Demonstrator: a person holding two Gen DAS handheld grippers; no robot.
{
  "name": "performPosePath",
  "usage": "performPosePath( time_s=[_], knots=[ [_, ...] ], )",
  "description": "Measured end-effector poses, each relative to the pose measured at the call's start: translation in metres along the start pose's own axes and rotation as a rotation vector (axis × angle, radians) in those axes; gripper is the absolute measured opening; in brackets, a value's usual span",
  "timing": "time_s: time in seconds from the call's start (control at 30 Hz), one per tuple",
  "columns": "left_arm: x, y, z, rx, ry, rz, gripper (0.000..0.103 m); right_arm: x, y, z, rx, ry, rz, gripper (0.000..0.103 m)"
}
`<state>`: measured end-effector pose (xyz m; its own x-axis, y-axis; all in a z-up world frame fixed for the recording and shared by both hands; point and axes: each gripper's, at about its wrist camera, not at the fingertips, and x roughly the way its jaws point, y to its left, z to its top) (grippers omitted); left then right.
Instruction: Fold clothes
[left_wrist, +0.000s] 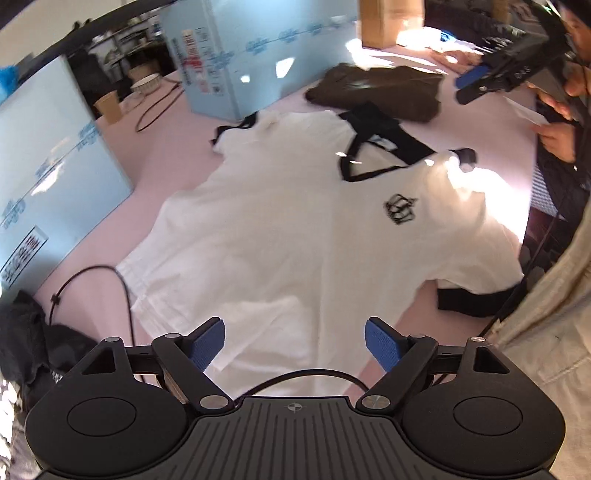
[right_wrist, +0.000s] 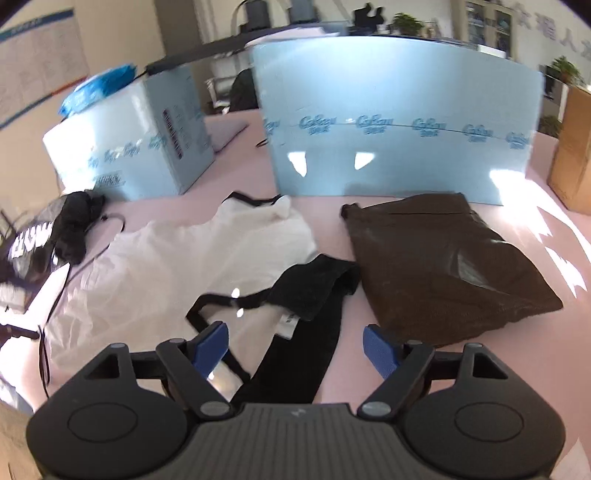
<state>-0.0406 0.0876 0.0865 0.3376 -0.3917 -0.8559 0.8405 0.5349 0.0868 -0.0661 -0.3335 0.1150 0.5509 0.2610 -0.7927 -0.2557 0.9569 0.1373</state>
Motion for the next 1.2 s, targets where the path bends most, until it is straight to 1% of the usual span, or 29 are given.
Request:
performPosePath(
  time_s=[0.03,0.1,0.13,0.17,0.23,0.27,0.33,0.37,0.43,0.5,0.57,0.7,0.77,0.8,0.87,0.93,1.03,1.13,1.2],
  knots=[
    [0.003,-0.009,0.000,0.008,0.006,-0.070,0.086,0.002,0.010,-0.006,0.006,0.058,0.096,0.082],
    [0.012,-0.020,0.001,-0.030,0.009,-0.179,0.086,0.011,0.018,-0.016,0.074,0.139,0.250,0.082],
    [0.020,-0.024,0.003,-0.060,0.014,-0.228,0.086,0.012,0.021,-0.020,0.095,0.156,0.281,0.082],
    [0.027,-0.028,0.004,-0.087,0.019,-0.269,0.086,0.016,0.028,-0.033,0.149,0.181,0.329,0.082],
    [0.040,-0.032,0.006,-0.120,0.023,-0.330,0.086,0.019,0.038,-0.049,0.200,0.202,0.334,0.080],
    [0.045,-0.033,0.008,-0.122,0.016,-0.350,0.086,0.018,0.045,-0.059,0.219,0.203,0.317,0.080],
    [0.054,-0.036,0.012,-0.117,0.002,-0.364,0.086,0.015,0.052,-0.072,0.256,0.191,0.289,0.078],
    [0.058,-0.037,0.014,-0.118,0.000,-0.372,0.086,0.013,0.054,-0.083,0.297,0.178,0.272,0.076],
    [0.063,-0.040,0.015,-0.108,0.002,-0.379,0.086,0.011,0.059,-0.104,0.369,0.150,0.223,0.070],
    [0.064,-0.044,0.012,-0.072,0.003,-0.378,0.086,0.012,0.063,-0.117,0.401,0.141,0.183,0.069],
    [0.064,-0.049,0.006,-0.024,0.024,-0.386,0.086,0.014,0.069,-0.132,0.441,0.125,0.147,0.069],
    [0.066,-0.054,-0.003,0.030,0.065,-0.418,0.086,0.019,0.081,-0.151,0.498,0.096,0.156,0.071],
    [0.068,-0.056,-0.004,0.042,0.068,-0.419,0.086,0.023,0.089,-0.155,0.502,0.090,0.153,0.071],
    [0.069,-0.056,-0.004,0.045,0.067,-0.417,0.086,0.026,0.093,-0.158,0.508,0.101,0.156,0.071],
    [0.068,-0.056,-0.005,0.057,0.063,-0.414,0.085,0.033,0.103,-0.165,0.521,0.125,0.162,0.064],
    [0.067,-0.054,-0.006,0.063,0.063,-0.408,0.085,0.038,0.111,-0.169,0.528,0.127,0.165,0.055],
    [0.066,-0.051,-0.008,0.059,0.064,-0.404,0.085,0.039,0.113,-0.167,0.567,0.091,0.207,0.054],
    [0.064,-0.049,-0.010,0.050,0.058,-0.407,0.085,0.038,0.108,-0.162,0.604,0.083,0.226,0.054],
    [0.063,-0.048,-0.010,0.051,0.055,-0.405,0.086,0.029,0.106,-0.163,0.617,0.072,0.219,0.054]
  ],
)
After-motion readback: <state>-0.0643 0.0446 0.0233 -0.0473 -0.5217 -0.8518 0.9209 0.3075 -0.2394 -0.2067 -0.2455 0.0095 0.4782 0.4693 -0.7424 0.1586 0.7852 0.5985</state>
